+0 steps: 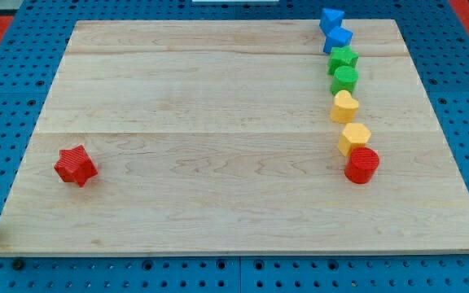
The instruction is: Move the red star towards the bottom center of the board
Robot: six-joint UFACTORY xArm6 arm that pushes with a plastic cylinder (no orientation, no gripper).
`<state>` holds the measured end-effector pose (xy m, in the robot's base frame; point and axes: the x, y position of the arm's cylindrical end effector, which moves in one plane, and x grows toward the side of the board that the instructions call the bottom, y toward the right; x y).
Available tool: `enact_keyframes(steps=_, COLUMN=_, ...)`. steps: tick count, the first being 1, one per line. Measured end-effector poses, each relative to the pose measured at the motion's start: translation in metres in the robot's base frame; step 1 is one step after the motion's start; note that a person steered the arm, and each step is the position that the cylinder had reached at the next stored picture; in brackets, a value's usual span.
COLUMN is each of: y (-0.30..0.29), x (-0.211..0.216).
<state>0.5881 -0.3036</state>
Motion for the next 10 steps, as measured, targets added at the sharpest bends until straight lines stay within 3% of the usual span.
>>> enact_keyframes(steps=2, y=0.020, x=-0.028)
enact_keyframes(steps=3, y=0.022, x=-0.063)
enact_keyframes(steps=5, y=0.173, x=-0.117)
enact_keyframes(steps=6, y=0.173, x=-0.086)
enact_keyframes(steps=8, y=0.106, x=-0.060)
enact_keyframes(steps=10, y=0.219, x=-0.044)
